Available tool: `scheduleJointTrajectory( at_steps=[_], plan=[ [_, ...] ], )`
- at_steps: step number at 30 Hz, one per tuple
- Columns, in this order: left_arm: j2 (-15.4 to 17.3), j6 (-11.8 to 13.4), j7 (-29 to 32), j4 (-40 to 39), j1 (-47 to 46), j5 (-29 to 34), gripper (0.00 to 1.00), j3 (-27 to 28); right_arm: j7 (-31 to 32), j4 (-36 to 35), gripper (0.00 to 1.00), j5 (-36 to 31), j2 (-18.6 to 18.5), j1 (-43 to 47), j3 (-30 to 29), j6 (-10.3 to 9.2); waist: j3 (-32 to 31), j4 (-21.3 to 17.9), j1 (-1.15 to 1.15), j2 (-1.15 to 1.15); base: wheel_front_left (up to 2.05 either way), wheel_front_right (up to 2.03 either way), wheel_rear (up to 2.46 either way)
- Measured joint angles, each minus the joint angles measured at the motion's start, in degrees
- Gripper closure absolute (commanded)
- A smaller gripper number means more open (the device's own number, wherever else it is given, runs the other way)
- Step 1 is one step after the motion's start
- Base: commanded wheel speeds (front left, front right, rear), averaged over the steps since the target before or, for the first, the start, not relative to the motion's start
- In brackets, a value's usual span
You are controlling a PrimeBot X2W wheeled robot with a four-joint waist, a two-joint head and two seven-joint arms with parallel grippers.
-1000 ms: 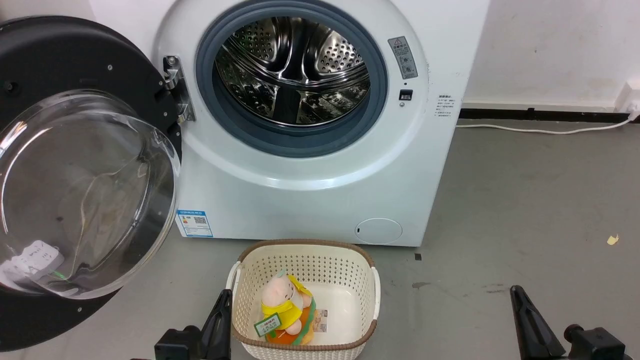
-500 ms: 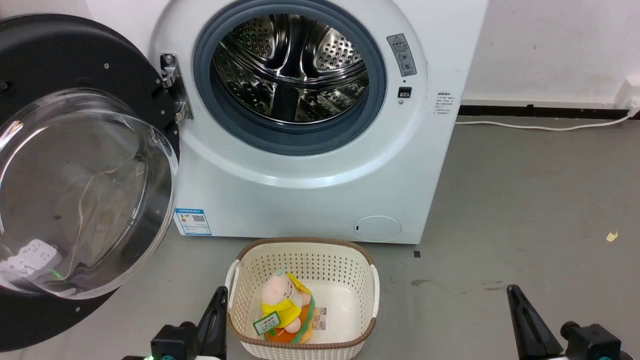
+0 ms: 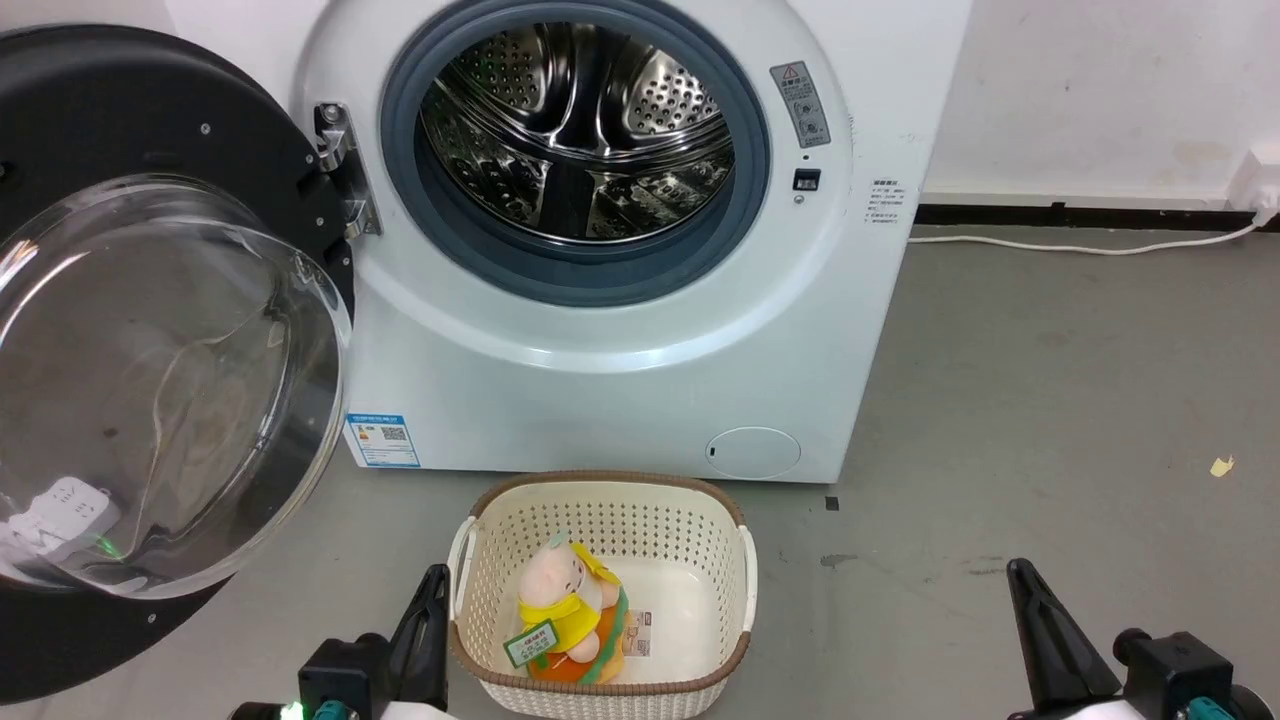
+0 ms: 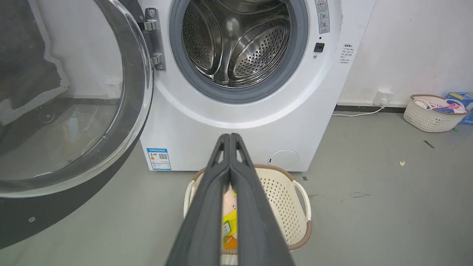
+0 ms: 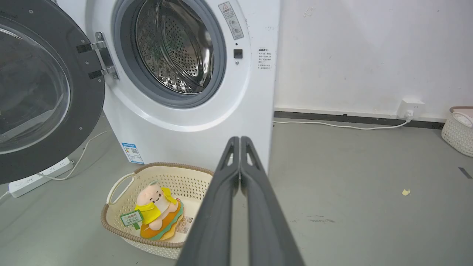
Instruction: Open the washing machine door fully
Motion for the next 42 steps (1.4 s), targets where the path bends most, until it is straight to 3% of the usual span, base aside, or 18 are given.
scheduleJointTrajectory(
  at_steps=[42],
  plan=[
    [-0.66,-0.35,4.91,-3.42,-1.09,3.21,1.00,2.98,4.86,-2.08,1.00,-1.99,0.00,-1.78,0.62,0.00,1.22,-0.70,0.00,0.00,0.00,0.00,0.00]
  ],
)
